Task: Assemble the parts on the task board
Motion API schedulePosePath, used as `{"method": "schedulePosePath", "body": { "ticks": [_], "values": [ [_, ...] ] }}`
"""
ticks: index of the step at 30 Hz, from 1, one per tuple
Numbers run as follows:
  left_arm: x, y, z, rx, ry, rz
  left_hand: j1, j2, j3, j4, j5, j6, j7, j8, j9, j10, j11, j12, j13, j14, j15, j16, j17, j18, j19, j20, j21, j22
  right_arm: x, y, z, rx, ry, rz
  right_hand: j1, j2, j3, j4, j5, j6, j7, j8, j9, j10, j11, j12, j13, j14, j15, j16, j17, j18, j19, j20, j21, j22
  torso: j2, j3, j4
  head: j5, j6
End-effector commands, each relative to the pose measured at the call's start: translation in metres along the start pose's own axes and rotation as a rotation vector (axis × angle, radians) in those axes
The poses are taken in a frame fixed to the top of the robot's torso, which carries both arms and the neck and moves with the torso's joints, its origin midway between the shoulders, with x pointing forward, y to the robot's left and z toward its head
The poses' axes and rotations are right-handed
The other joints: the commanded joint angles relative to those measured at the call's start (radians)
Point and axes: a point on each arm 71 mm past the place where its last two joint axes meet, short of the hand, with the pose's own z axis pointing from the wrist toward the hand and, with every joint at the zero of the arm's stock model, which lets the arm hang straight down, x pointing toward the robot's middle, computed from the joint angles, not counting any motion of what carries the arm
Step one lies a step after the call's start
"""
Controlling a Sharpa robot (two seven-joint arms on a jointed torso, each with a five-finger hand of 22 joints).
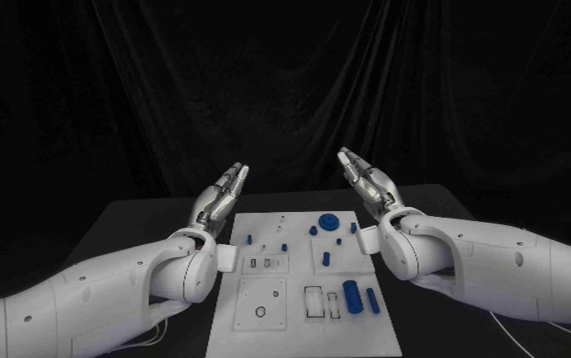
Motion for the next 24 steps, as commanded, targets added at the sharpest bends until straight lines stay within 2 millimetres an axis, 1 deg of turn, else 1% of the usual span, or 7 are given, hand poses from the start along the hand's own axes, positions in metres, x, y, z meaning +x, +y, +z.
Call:
{"method": "schedulePosePath", "body": {
  "ticks": [1, 6, 10, 15, 16, 20, 24],
  "values": [
    [0.012, -0.011, 0.004, 0.122, 0.202, -0.103, 0.026, 0.004, -0.012, 0.003, 0.003, 0.009, -0.002, 0.005, 0.001, -0.001, -0.009, 0.006, 0.002, -0.001, 0.013, -0.004, -0.002, 0.015, 0.000, 0.016, -0.004, -0.001, 0.006, 0.007, 0.002, -0.071, 0.125, 0.039, 0.063, -0.011, -0.017, 0.010, 0.005, 0.028, 0.005, 0.007, 0.003, 0.000, 0.025, 0.020, 0.003, 0.000, 0.089, -0.004, -0.002, 0.021, 0.010, 0.091, 0.004, 0.004, 0.000, -0.0001, 0.0002, 0.000, 0.000],
    [0.015, -0.014, 0.008, 0.160, 0.301, -0.140, 0.026, 0.004, -0.013, 0.003, 0.001, 0.013, -0.003, 0.006, 0.002, -0.001, -0.010, 0.007, 0.002, -0.001, 0.015, -0.004, -0.002, 0.014, 0.000, 0.019, -0.004, -0.001, 0.006, 0.008, 0.003, -0.076, 0.135, 0.038, 0.070, -0.016, -0.016, 0.009, -0.008, 0.037, 0.008, 0.008, 0.004, 0.001, 0.046, 0.033, 0.005, 0.011, 0.123, 0.002, 0.003, 0.020, 0.031, 0.122, 0.016, 0.012, 0.000, -0.0001, 0.0002, 0.000, 0.000],
    [0.016, -0.016, 0.010, 0.180, 0.358, -0.163, 0.027, 0.001, -0.014, 0.002, 0.001, 0.015, -0.002, 0.006, 0.002, -0.001, -0.009, 0.006, 0.001, -0.001, 0.018, -0.004, -0.002, 0.014, 0.000, 0.024, -0.004, -0.001, 0.006, 0.008, 0.003, -0.076, 0.135, 0.038, 0.095, -0.024, -0.012, 0.008, 0.002, 0.049, 0.004, 0.010, 0.006, 0.009, 0.107, 0.077, 0.011, 0.037, 0.150, 0.012, 0.011, 0.019, 0.061, 0.143, 0.029, 0.019, 0.000, -0.0001, 0.0002, 0.000, 0.000],
    [0.017, -0.017, 0.011, 0.187, 0.379, -0.171, 0.053, -0.025, -0.012, 0.001, 0.017, 0.048, 0.025, 0.011, 0.006, 0.001, 0.022, 0.019, 0.004, -0.001, 0.007, -0.004, -0.002, 0.016, 0.000, 0.033, -0.004, -0.001, 0.006, 0.008, 0.003, -0.076, 0.135, 0.038, 0.289, -0.057, 0.038, -0.058, 0.257, 0.081, 0.014, 0.014, 0.010, 0.051, 0.165, 0.221, 0.031, 0.206, 0.163, 0.079, 0.055, 0.005, 0.313, 0.145, 0.141, 0.073, 0.000, -0.0001, 0.0002, 0.000, 0.000],
    [-0.001, -0.017, 0.008, 0.199, 0.387, -0.181, 0.059, -0.028, -0.010, 0.002, 0.019, 0.047, 0.025, 0.011, 0.006, 0.001, 0.022, 0.020, 0.004, -0.001, 0.017, -0.004, -0.002, 0.016, 0.000, 0.031, -0.004, -0.001, -0.002, 0.007, 0.000, -0.113, 0.312, -0.036, 0.314, -0.061, 0.040, -0.054, 0.262, 0.083, 0.012, 0.014, 0.010, 0.067, 0.177, 0.277, 0.036, 0.309, 0.163, 0.126, 0.083, 0.001, 0.464, 0.146, 0.205, 0.099, 0.000, -0.0019, -0.0037, -0.004, -0.065],
    [-0.004, -0.018, 0.006, 0.201, 0.390, -0.180, 0.074, -0.027, 0.000, 0.003, 0.035, 0.047, 0.031, 0.010, 0.005, 0.003, 0.039, 0.033, 0.006, -0.001, 0.042, -0.004, -0.002, 0.017, 0.000, 0.038, -0.004, -0.001, -0.003, 0.007, -0.001, -0.125, 0.338, -0.085, 0.393, -0.074, 0.054, -0.092, 0.282, 0.115, 0.025, 0.018, 0.014, 0.112, 0.193, 0.412, 0.047, 0.519, 0.161, 0.222, 0.145, 0.007, 0.635, 0.145, 0.259, 0.113, -0.002, -0.0022, -0.0011, -0.004, -0.090],
    [-0.010, -0.019, 0.002, 0.197, 0.393, -0.178, 0.133, -0.026, 0.017, 0.002, 0.099, 0.060, 0.044, 0.012, 0.007, 0.009, 0.069, 0.068, 0.010, -0.001, 0.068, -0.004, -0.002, 0.018, 0.006, 0.077, 0.003, 0.015, -0.005, 0.012, 0.002, -0.144, 0.364, -0.170, 0.479, -0.084, 0.078, -0.171, 0.333, 0.305, 0.059, 0.048, 0.042, 0.287, 0.225, 0.608, 0.069, 0.715, 0.151, 0.311, 0.180, 0.022, 0.797, 0.139, 0.302, 0.122, -0.004, -0.0024, -0.0019, 0.003, -0.113]
  ]
}}
